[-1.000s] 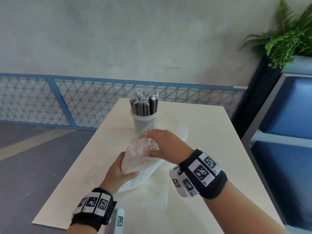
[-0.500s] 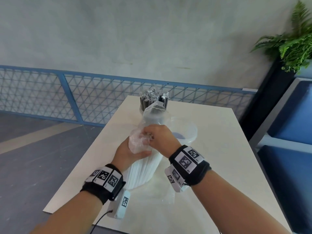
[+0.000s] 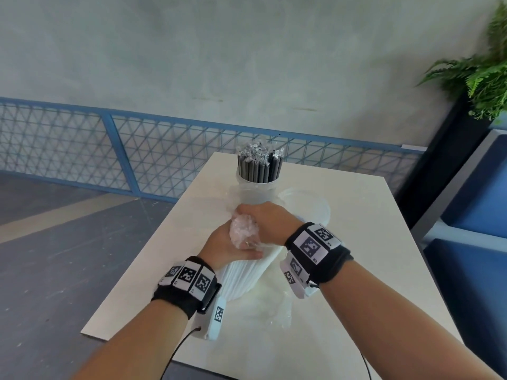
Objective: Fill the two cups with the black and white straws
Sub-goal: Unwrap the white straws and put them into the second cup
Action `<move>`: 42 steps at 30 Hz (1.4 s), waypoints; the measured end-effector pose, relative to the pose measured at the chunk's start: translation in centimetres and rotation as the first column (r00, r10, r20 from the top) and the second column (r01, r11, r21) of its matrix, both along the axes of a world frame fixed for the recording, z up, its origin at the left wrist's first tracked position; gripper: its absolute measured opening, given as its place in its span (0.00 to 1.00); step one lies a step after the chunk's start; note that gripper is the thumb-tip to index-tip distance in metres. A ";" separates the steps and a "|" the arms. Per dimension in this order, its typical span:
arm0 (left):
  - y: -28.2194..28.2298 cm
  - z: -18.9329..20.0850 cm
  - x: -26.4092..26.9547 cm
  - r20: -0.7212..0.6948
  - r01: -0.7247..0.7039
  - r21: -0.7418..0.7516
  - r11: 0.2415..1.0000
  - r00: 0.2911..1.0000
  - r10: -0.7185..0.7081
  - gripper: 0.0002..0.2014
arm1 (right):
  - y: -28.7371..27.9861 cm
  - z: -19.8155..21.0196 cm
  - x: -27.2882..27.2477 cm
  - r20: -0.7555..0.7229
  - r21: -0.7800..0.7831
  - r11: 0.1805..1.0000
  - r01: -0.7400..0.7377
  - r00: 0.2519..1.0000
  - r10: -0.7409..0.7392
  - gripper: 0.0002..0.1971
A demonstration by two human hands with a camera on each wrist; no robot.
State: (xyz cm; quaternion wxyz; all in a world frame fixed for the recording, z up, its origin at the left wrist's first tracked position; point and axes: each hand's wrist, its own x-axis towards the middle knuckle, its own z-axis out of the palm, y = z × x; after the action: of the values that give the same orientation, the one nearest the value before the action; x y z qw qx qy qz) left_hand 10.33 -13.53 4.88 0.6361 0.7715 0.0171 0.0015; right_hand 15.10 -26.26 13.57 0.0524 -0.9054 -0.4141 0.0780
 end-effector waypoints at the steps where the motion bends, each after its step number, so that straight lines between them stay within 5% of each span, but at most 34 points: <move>1: 0.0 0.0 -0.1 0.002 -0.016 -0.009 1.000 1.000 0.016 0.28 | 0.1 -0.3 0.1 0.014 0.026 1.000 -0.001 1.000 0.000 0.17; 9: 0.1 -0.1 -0.7 0.004 -0.118 -0.063 0.991 0.993 0.118 0.23 | -0.4 0.4 0.1 -0.037 0.392 0.915 0.096 0.995 -0.089 0.15; 15: 0.0 -0.2 -0.6 0.018 -0.146 -0.078 0.986 0.989 0.148 0.29 | -1.3 2.9 0.3 -0.036 0.492 0.863 0.118 0.993 -0.115 0.18; 18: 0.2 -0.1 -0.6 0.016 -0.140 -0.077 0.987 0.990 0.142 0.33 | -1.3 2.1 0.1 -0.127 0.599 0.775 0.204 0.979 -0.160 0.22; 20: 0.3 0.2 -0.7 0.029 -0.157 -0.058 0.986 0.987 0.158 0.27 | -1.0 0.9 0.0 -0.208 0.555 0.776 0.298 0.954 -0.217 0.31; 23: -0.2 0.7 -0.6 0.100 -0.138 -0.056 0.989 0.985 0.143 0.33 | -0.6 -0.9 -0.3 -0.232 0.420 0.843 0.335 0.938 -0.256 0.38; 27: -0.9 1.2 -0.2 0.110 -0.188 -0.049 0.981 0.975 0.192 0.29 | 0.0 -1.6 -0.6 -0.234 0.491 0.796 0.354 0.934 -0.272 0.28; 36: -1.3 2.0 0.0 0.108 -0.265 -0.054 0.963 0.957 0.269 0.22 | 0.7 0.4 0.2 -0.433 0.764 0.448 0.465 0.884 -0.179 0.10; 39: -1.6 2.3 -0.1 0.130 -0.294 -0.110 0.949 0.943 0.307 0.23 | 0.4 1.1 0.7 -0.390 0.770 0.473 0.429 0.902 -0.185 0.21; 42: -1.9 1.8 -0.4 0.133 -0.307 -0.096 0.947 0.939 0.317 0.21 | 0.1 0.4 1.1 -0.432 0.654 0.597 0.465 0.877 -0.210 0.33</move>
State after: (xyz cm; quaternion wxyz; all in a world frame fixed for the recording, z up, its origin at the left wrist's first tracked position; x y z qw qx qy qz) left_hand 9.93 -15.46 6.72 0.6552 0.7328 0.0925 0.1583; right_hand 16.21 -26.20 13.97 0.4938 -0.8422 -0.2141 0.0326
